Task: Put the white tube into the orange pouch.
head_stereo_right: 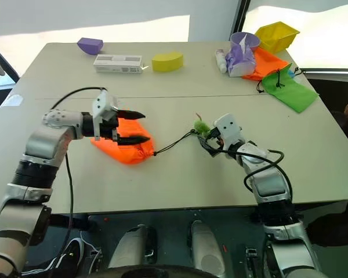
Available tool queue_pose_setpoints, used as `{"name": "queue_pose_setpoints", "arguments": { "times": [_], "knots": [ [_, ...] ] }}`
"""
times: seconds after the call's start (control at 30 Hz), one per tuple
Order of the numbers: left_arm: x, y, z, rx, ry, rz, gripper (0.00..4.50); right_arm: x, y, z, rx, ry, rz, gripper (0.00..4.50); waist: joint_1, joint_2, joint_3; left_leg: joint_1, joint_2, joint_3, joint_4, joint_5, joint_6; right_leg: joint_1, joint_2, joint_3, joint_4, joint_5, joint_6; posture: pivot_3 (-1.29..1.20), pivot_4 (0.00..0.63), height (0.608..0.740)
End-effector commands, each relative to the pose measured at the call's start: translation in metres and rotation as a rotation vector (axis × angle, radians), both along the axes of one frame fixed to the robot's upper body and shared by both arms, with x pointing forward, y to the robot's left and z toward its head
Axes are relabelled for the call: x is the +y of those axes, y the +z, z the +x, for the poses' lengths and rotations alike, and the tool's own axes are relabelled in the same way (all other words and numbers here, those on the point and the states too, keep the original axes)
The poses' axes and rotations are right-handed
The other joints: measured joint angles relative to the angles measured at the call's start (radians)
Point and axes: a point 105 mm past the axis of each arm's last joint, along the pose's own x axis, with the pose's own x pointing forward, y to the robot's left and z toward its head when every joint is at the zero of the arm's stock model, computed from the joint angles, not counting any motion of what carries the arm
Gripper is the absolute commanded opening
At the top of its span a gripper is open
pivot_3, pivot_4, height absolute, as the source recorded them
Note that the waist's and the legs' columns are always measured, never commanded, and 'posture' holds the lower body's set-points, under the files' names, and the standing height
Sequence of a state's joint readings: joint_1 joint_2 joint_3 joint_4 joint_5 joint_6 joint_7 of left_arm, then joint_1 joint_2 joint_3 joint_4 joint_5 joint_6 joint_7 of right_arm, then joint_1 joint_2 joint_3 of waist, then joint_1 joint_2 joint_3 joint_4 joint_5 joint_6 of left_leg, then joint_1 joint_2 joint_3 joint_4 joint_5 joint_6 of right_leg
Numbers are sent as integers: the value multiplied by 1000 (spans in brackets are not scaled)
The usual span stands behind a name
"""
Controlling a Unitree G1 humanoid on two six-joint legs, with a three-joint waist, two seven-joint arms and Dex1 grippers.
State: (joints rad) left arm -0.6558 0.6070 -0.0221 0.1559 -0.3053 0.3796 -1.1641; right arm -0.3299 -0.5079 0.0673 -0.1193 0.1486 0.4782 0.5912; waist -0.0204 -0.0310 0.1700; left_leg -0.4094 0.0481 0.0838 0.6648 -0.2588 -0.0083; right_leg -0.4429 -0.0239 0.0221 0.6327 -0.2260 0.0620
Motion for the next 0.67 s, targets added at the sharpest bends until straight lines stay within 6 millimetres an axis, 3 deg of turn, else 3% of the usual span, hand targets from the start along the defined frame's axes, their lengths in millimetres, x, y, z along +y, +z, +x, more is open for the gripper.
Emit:
{"name": "queue_pose_setpoints", "arguments": {
  "times": [0.03, 0.17, 0.23, 0.37, 0.5, 0.67],
  "knots": [
    [35, 11, 8, -91, 207, -98, 4500, 2, 36, -13, -121, 115, 30, 4483, 0, 0, 0, 0, 0, 0, 0, 0, 0, 0, 0, 0, 0, 0, 0, 0, 150, 740],
    [64, -6, -11, -55, 325, -161, 4500, 21, 24, -60, -33, 373, 74, 4483, 5, 0, 0, 1, 2, 0, 0, 0, 0, 0, -1, -1, 0, 0, 0, 0, 150, 740],
    [81, -19, -18, -44, 412, -142, 4500, 26, 15, -74, -7, 422, 66, 4483, 6, 0, 0, 1, 2, 0, -1, 0, 0, 1, -1, -1, 0, -1, 1, 0, 150, 740],
    [106, -30, -28, -31, 537, -168, 4500, 25, 10, -73, -10, 418, 54, 4483, 7, -1, 0, 1, 1, 1, 1, -1, 0, 1, -3, -1, 0, -1, -3, 0, 150, 740],
    [142, -58, -40, -8, 743, -140, 4500, 18, 1, -64, -5, 395, 4, 4483, 4, -1, 0, 4, 1, 3, 2, -1, 0, 3, -6, -1, -1, 1, -7, 0, 150, 740],
    [143, -70, -62, 11, 748, -172, 4500, 12, -1, -55, -2, 389, -17, 4483, 6, -1, 0, 2, 3, 3, 1, -1, 0, 1, -8, -1, -1, 2, -8, 0, 150, 740]
  ]
}}
